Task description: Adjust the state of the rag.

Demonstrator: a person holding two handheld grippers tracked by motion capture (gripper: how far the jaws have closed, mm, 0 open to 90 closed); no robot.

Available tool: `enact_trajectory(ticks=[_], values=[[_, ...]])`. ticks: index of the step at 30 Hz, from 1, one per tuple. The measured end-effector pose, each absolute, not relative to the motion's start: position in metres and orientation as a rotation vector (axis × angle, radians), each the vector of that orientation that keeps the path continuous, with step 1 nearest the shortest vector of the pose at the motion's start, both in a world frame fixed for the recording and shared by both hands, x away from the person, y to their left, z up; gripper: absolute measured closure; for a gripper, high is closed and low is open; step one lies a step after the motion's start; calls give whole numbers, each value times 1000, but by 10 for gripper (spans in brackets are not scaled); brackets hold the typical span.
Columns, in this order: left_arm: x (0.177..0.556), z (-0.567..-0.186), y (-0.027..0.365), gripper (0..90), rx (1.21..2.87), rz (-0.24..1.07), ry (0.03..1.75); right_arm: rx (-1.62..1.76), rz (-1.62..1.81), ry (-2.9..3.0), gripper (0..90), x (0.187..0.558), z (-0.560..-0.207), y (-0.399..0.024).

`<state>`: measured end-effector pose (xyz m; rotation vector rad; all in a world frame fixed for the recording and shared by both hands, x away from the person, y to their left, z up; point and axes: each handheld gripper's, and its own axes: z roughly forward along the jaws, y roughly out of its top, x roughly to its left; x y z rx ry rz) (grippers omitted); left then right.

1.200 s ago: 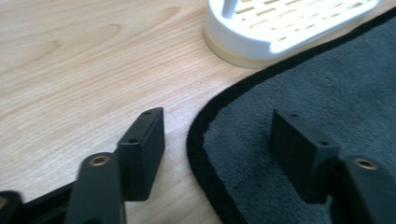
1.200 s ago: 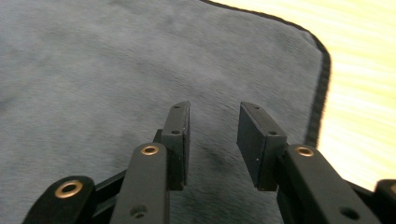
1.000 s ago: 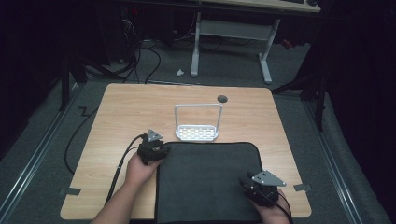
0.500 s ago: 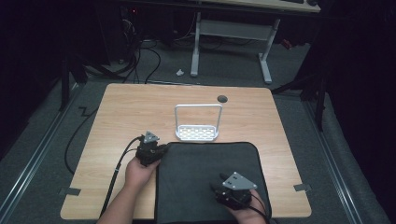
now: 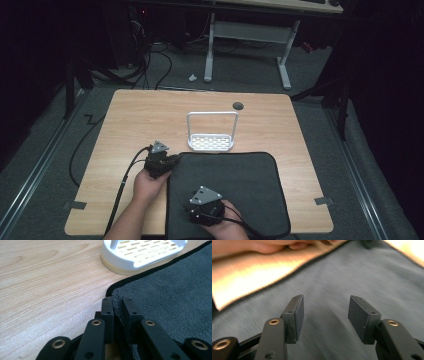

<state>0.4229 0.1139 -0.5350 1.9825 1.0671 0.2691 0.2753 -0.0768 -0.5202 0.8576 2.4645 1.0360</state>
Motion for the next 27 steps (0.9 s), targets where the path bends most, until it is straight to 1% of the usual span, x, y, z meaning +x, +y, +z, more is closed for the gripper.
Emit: enact_trajectory(ticks=[1, 8, 15, 18, 19, 21, 22, 23, 24, 27], values=[[423, -535, 114, 799, 1981, 268, 1068, 842, 1037, 2477, 470, 276, -522, -67], [423, -535, 114, 799, 1977, 265, 1075, 812, 1086, 2531, 454, 278, -523, -35], [423, -535, 114, 799, 1977, 263, 1076, 793, 1062, 2571, 445, 272, -529, -23], [424, -535, 114, 798, 1977, 259, 1079, 781, 1057, 2568, 471, 269, -530, -25], [424, -535, 114, 798, 1977, 260, 1079, 779, 1057, 2567, 485, 268, -530, -26], [424, -535, 114, 797, 1977, 260, 1080, 775, 1046, 2559, 544, 266, -530, -29], [424, -535, 114, 796, 1978, 259, 1081, 778, 1048, 2542, 608, 265, -530, -31], [424, -535, 114, 795, 1978, 258, 1082, 779, 1041, 2538, 644, 265, -530, -33], [424, -535, 114, 795, 1978, 258, 1082, 779, 1041, 2538, 644, 265, -530, -33], [424, -536, 114, 795, 1978, 259, 1083, 786, 1020, 2522, 751, 265, -529, -35]])
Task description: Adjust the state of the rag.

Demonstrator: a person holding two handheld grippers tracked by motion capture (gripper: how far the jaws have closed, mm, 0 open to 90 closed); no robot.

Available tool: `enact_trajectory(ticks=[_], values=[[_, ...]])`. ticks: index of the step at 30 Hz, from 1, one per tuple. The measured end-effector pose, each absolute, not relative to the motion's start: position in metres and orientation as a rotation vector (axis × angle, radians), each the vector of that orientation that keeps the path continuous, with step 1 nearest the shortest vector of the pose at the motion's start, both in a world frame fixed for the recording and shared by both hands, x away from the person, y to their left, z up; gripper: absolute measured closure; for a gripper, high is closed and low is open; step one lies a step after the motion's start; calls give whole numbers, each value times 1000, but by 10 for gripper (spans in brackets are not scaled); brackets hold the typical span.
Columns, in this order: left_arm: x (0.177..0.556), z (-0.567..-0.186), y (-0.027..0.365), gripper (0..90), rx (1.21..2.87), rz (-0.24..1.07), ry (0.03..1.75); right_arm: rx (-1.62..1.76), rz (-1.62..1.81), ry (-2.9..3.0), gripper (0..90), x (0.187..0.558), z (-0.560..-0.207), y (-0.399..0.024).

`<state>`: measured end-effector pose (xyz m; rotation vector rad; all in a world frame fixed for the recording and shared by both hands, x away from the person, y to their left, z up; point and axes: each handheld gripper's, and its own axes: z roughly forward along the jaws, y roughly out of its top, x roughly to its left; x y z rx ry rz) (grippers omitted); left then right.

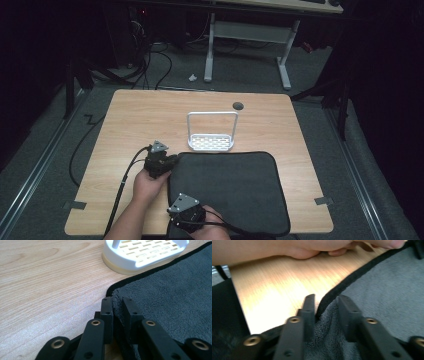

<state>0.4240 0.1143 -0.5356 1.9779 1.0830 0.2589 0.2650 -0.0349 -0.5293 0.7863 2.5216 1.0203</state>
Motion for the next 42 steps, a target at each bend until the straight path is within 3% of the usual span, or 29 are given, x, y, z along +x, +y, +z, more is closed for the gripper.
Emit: enact_trajectory(ticks=[4, 14, 22, 28, 42], values=[[424, -536, 115, 795, 1977, 255, 1084, 763, 1015, 2500, 818, 265, -527, -37], [426, -535, 118, 801, 1950, 221, 1090, 741, 1068, 2419, 824, 262, -509, -48], [431, -532, 133, 819, 1791, 117, 1194, 739, 1145, 2364, 822, 266, -494, -51], [427, -528, 154, 818, 1733, 108, 1237, 685, 1153, 2367, 822, 266, -490, -29], [405, -492, 252, 821, 1682, 244, 1345, 542, 1274, 2378, 821, 261, -471, 60]])
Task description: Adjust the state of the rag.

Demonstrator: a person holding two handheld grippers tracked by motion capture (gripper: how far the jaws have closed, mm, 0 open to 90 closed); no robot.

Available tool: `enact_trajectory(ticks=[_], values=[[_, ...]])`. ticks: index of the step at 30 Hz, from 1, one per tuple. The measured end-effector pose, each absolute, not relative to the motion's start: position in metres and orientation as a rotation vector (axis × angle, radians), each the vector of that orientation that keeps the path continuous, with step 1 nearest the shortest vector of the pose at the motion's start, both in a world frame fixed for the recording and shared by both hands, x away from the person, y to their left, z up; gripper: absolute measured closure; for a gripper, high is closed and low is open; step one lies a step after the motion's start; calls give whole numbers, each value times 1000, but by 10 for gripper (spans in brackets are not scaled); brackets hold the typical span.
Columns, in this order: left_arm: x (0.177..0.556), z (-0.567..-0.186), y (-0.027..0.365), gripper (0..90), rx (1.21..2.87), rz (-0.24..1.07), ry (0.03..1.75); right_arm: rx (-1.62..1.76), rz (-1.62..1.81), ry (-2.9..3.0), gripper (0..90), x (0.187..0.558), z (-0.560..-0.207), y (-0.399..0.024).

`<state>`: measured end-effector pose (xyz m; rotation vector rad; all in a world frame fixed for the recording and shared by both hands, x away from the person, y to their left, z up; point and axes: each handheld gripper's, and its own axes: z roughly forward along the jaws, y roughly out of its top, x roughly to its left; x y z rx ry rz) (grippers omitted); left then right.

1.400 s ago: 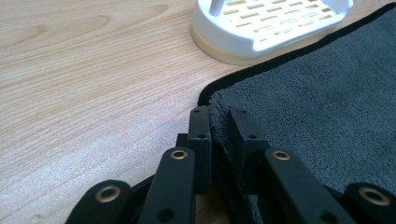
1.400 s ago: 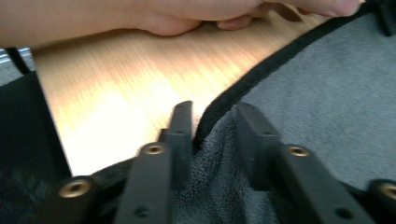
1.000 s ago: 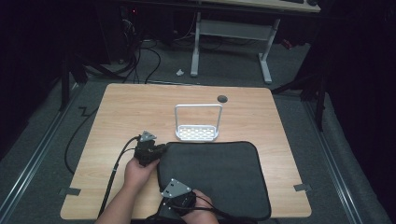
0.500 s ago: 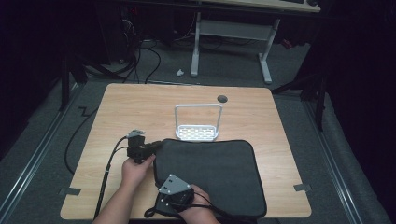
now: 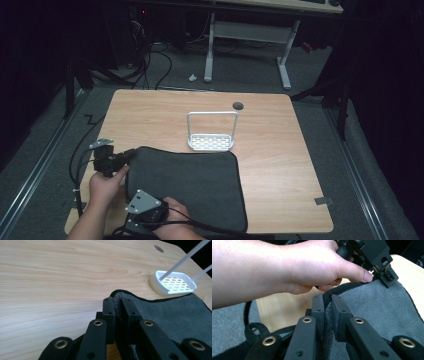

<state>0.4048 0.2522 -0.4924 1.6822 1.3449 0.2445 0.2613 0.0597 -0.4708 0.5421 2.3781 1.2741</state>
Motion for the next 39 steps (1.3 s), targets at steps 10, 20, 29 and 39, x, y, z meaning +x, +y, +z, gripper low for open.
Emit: enact_trajectory(ticks=[10, 20, 29, 39], values=[[406, -485, 214, 820, 1703, 254, 1303, 569, 1266, 2338, 820, 257, -463, 32], [410, -484, 134, 820, 1741, 269, 1234, 695, 1221, 2280, 818, 252, -467, -55], [410, -479, 81, 815, 1788, 295, 1208, 784, 1187, 2235, 817, 246, -474, -112], [411, -482, 35, 814, 1842, 293, 1195, 852, 1123, 2229, 815, 243, -483, -152]])
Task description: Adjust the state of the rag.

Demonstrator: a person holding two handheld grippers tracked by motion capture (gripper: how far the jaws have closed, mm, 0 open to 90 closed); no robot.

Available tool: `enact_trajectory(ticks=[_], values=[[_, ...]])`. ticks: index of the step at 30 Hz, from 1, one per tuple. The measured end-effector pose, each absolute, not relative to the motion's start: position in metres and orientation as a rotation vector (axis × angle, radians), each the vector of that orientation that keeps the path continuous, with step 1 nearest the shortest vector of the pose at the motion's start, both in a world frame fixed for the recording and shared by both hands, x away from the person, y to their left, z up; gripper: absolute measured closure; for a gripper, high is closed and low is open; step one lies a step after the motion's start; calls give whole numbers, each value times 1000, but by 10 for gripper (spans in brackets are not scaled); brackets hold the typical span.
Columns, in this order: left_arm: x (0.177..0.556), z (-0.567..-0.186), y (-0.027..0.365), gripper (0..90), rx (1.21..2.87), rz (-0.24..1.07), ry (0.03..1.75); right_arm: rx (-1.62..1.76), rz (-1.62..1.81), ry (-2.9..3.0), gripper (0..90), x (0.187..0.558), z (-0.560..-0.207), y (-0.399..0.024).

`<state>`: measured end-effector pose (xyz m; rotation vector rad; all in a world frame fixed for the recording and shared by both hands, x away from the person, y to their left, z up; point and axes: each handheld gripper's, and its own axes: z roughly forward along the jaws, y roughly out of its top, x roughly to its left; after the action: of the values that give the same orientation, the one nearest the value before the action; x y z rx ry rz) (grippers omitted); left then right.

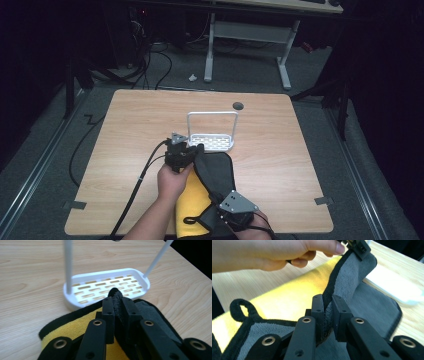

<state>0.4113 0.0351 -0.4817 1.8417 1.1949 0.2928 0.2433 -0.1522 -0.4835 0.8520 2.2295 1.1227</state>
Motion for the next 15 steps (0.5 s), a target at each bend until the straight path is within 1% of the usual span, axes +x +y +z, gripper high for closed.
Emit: enact_trajectory(ticks=[7, 15], values=[[414, -488, 14, 806, 1882, 296, 1214, 909, 1092, 2252, 807, 244, -495, -167], [412, -485, 0, 798, 1889, 299, 1182, 935, 1085, 2232, 805, 238, -495, -181]])
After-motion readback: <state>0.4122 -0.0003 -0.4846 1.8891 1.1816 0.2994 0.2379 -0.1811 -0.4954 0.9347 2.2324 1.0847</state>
